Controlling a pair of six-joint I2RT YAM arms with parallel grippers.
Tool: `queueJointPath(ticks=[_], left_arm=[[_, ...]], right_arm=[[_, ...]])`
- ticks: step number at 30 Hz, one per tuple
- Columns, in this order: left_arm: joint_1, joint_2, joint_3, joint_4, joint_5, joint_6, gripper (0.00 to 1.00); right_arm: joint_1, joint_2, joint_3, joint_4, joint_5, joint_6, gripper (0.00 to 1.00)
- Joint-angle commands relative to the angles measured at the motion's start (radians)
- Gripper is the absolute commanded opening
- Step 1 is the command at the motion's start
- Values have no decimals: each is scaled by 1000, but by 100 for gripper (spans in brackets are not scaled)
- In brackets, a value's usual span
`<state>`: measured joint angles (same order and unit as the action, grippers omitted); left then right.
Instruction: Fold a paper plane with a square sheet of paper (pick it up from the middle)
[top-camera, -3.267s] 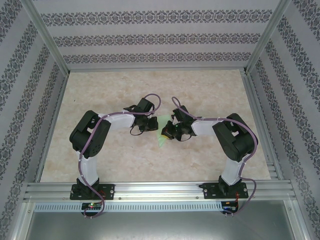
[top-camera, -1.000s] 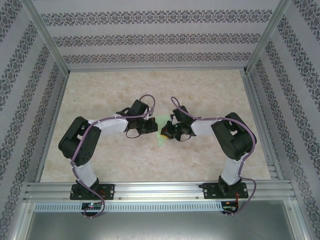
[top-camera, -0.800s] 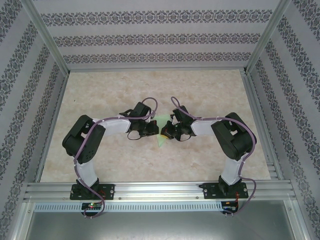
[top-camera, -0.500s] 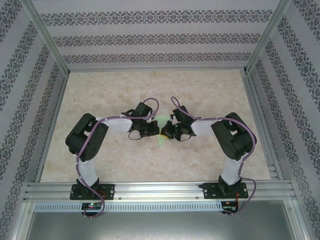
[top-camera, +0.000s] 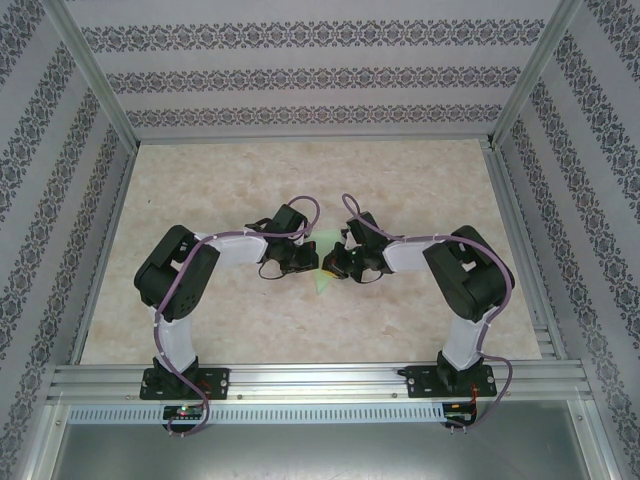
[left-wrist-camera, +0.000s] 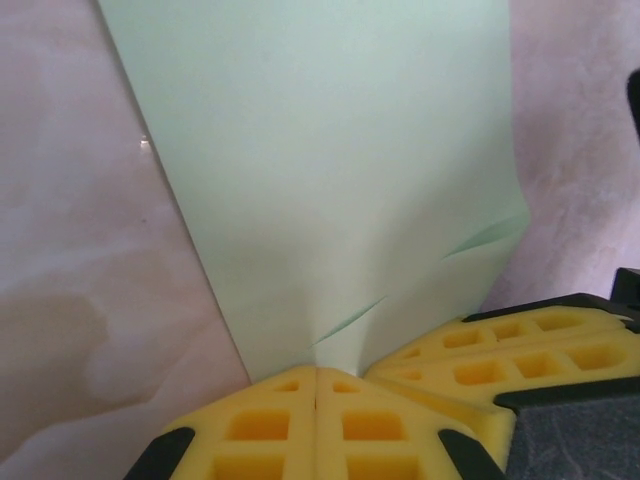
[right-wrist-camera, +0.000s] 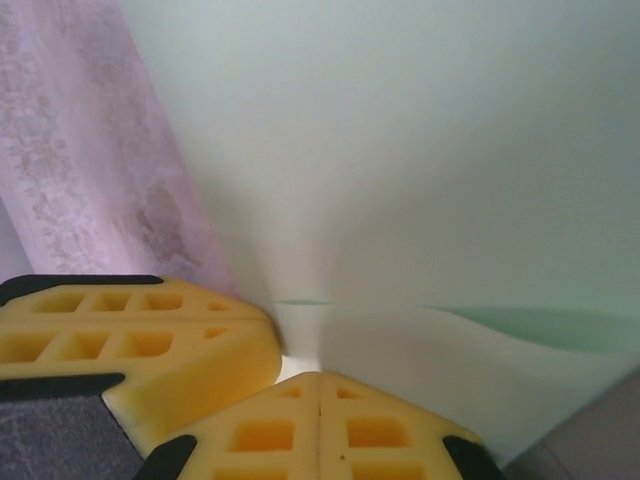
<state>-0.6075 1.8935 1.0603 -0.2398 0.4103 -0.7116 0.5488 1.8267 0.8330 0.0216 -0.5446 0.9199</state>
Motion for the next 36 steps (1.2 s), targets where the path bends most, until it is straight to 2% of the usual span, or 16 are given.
queueJointPath(ticks=[1, 13, 23, 30, 36], left_arm=[[-14, 28, 9, -97, -83, 26, 0], [-22, 34, 15, -171, -156, 49, 0], [-21, 42, 23, -202, -188, 75, 0], [-24, 44, 23, -187, -182, 65, 0], [-27, 49, 27, -174, -173, 55, 0]], right_arm=[[-23, -49, -34, -26, 33, -43, 0], [-90, -12, -61, 31, 8, -97, 0], [-165, -21, 0, 7, 10, -131, 0], [-144, -90, -33, 17, -1, -125, 0], [-55, -136, -109, 53, -9, -82, 0]])
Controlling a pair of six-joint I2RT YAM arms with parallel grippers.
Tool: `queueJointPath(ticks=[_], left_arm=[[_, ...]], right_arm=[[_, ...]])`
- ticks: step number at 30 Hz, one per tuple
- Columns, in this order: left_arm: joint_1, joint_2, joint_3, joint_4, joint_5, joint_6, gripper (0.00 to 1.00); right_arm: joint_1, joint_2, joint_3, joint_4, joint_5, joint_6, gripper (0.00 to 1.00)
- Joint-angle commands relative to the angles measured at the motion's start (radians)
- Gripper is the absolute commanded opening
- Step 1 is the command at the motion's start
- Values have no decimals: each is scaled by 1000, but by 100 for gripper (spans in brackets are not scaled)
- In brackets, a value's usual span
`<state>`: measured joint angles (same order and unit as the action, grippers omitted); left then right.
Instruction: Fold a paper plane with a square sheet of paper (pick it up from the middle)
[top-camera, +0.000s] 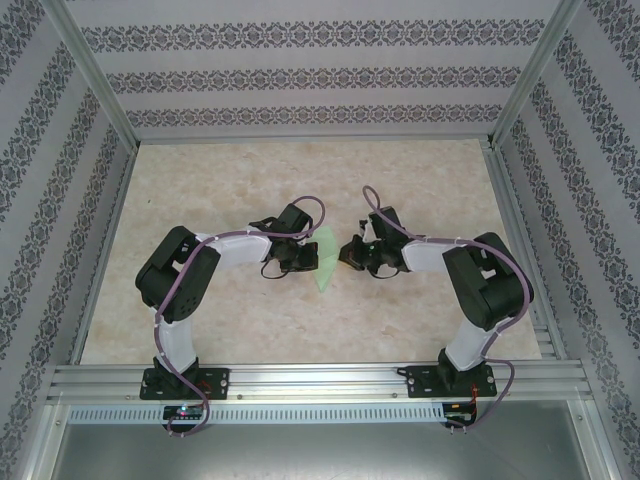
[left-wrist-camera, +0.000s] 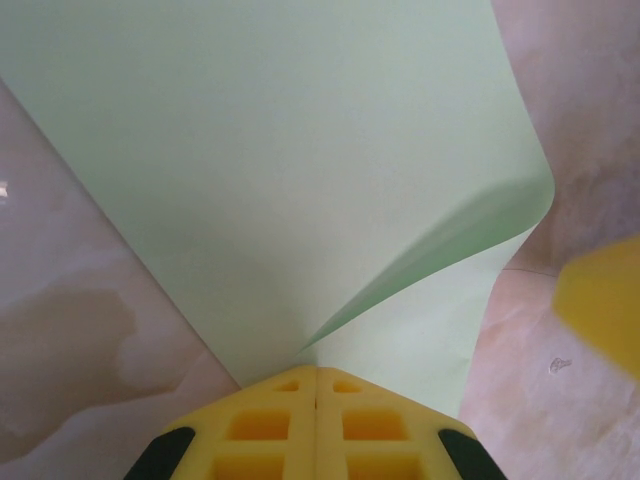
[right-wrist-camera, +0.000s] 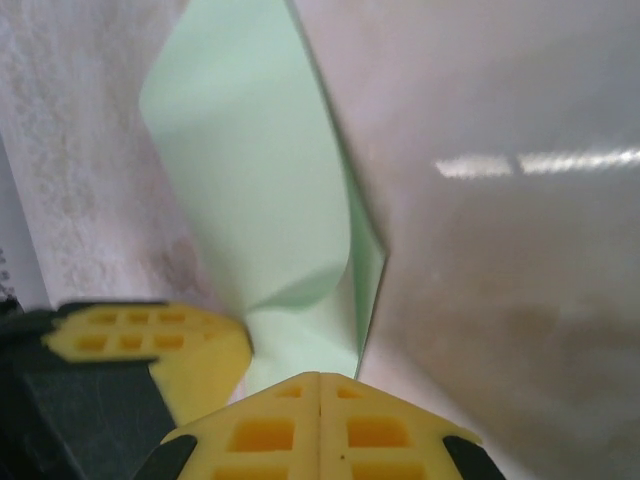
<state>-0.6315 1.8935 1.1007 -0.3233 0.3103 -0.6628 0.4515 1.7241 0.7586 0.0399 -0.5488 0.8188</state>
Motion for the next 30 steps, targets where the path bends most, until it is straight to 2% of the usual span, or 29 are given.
queueJointPath(ticks=[1, 5, 9, 19, 30], left_arm=[[-2, 49, -14, -91, -76, 3, 0], [-3, 48, -17, -87, -80, -3, 0], [-2, 48, -19, -83, -80, -6, 0], [-2, 45, -21, -82, -77, -8, 0], [-3, 42, -30, -77, -79, -8, 0]], right_arm=[[64, -42, -42, 40, -4, 25, 0], [144, -41, -46, 47, 1, 43, 0], [181, -32, -52, 63, 4, 59, 0], [194, 15, -42, 39, -6, 49, 0], [194, -15, -15, -149, 13, -65, 0]])
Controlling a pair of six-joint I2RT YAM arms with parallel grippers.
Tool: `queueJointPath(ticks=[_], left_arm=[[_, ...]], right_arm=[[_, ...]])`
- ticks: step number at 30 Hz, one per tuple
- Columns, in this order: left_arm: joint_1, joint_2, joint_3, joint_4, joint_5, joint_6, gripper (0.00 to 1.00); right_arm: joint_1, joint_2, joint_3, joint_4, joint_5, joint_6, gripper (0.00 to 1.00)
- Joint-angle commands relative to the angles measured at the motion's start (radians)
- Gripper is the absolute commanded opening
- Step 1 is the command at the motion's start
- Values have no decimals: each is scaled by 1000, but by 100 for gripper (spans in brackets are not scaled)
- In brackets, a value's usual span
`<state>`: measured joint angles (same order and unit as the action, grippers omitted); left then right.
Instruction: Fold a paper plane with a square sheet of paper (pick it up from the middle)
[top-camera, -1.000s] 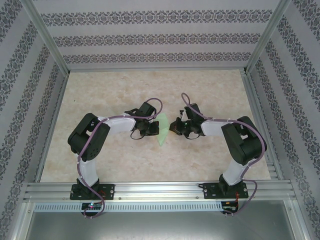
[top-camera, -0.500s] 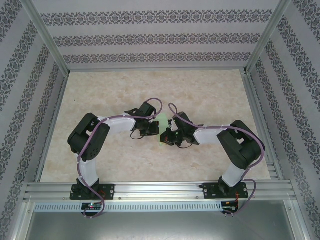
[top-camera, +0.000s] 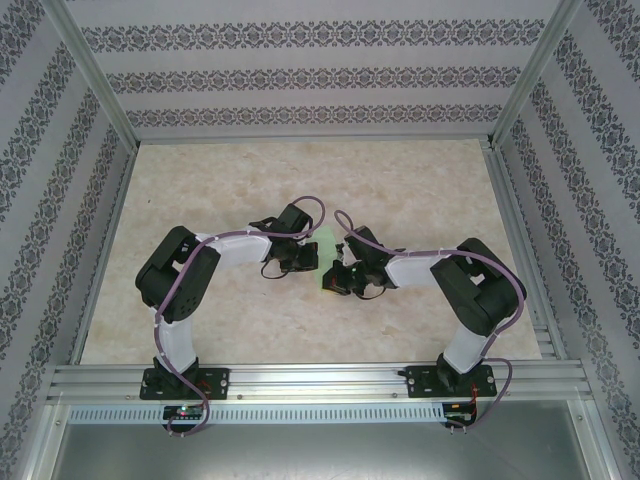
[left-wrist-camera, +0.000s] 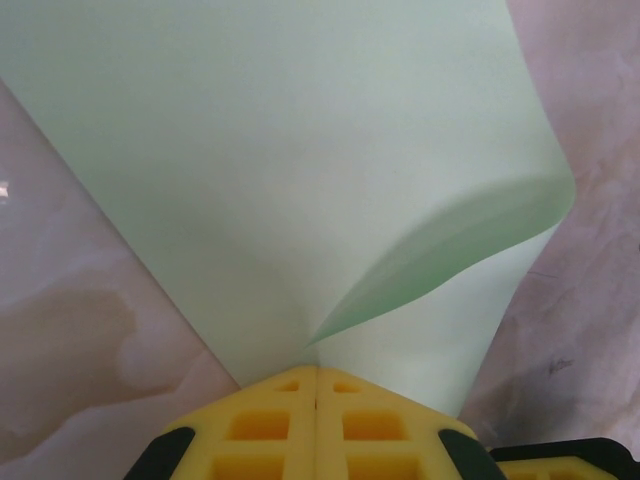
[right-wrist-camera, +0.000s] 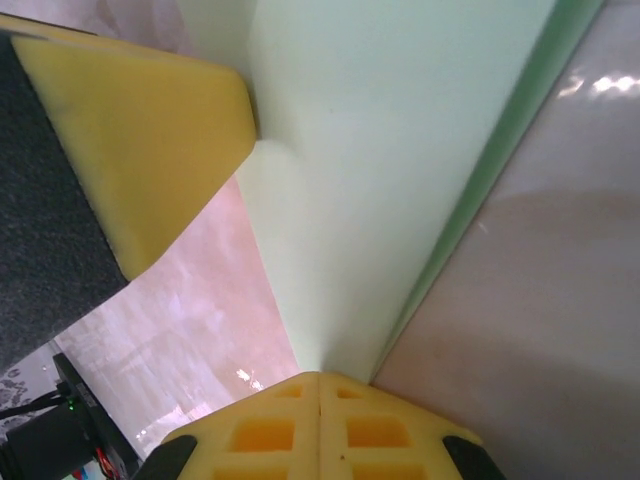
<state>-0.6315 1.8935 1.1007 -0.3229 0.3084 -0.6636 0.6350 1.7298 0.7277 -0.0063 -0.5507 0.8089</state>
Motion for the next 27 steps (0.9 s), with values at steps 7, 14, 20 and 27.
queueJointPath(ticks=[7, 14, 20, 27], left_arm=[[-3, 40, -30, -77, -78, -10, 0], [-4, 39, -30, -74, -76, -13, 0], [-4, 40, -30, -75, -79, -12, 0], [-4, 42, -23, -75, -78, -2, 0]], right_arm=[[18, -32, 67, -70, 5, -44, 1], [39, 19, 64, -55, 4, -31, 1], [44, 26, 22, -76, 10, -38, 1], [-8, -123, 38, -103, 46, -60, 1]])
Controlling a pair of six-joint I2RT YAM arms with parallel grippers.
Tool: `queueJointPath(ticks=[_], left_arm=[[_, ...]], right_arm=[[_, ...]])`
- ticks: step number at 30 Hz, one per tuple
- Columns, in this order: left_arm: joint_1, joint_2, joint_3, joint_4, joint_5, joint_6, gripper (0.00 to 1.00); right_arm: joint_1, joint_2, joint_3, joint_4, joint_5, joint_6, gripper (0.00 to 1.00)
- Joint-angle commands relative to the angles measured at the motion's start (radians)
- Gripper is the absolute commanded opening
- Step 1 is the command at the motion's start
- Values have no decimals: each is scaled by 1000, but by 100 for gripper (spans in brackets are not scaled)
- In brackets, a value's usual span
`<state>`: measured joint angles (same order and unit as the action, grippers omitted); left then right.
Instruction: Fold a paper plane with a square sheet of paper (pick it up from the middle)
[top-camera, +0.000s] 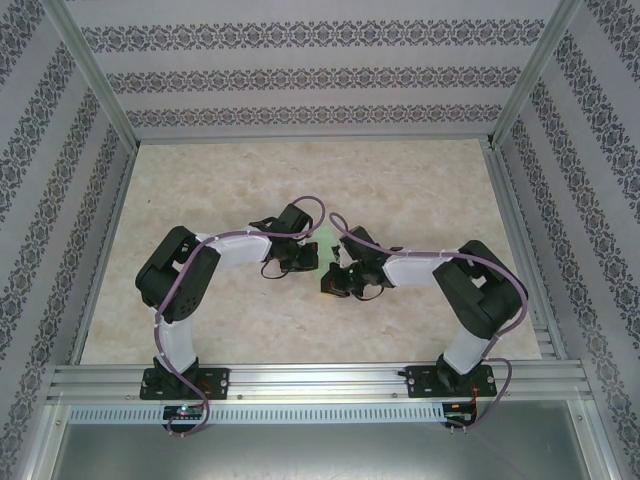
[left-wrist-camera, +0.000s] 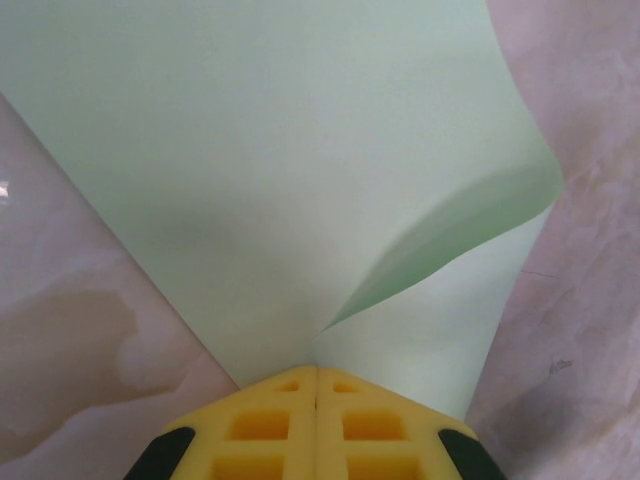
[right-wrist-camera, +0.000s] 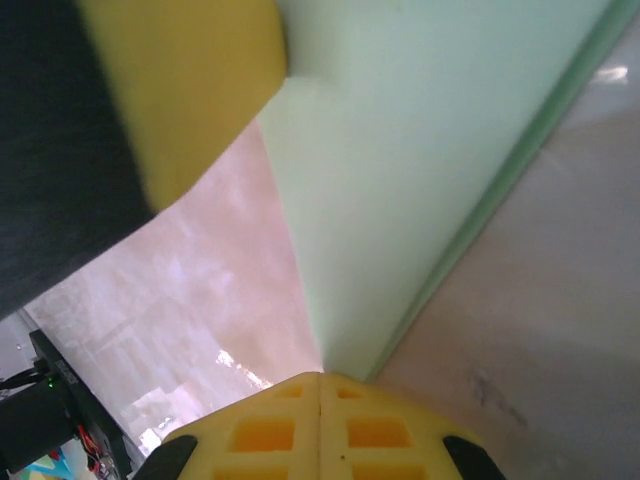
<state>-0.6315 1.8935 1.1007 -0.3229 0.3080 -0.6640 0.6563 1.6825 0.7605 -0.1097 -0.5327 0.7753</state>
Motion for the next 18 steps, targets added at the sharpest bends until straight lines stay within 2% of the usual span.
queueJointPath(ticks=[1, 6, 18], left_arm=[[-4, 41, -21, -74, -75, 0, 0], [-4, 38, -13, -73, -73, 19, 0], [-3, 22, -10, -61, -48, 23, 0]], right_arm=[[-44, -83, 11, 1, 33, -25, 1], [-112, -35, 62, -15, 52, -47, 0], [-119, 118, 168, -46, 23, -104, 0]])
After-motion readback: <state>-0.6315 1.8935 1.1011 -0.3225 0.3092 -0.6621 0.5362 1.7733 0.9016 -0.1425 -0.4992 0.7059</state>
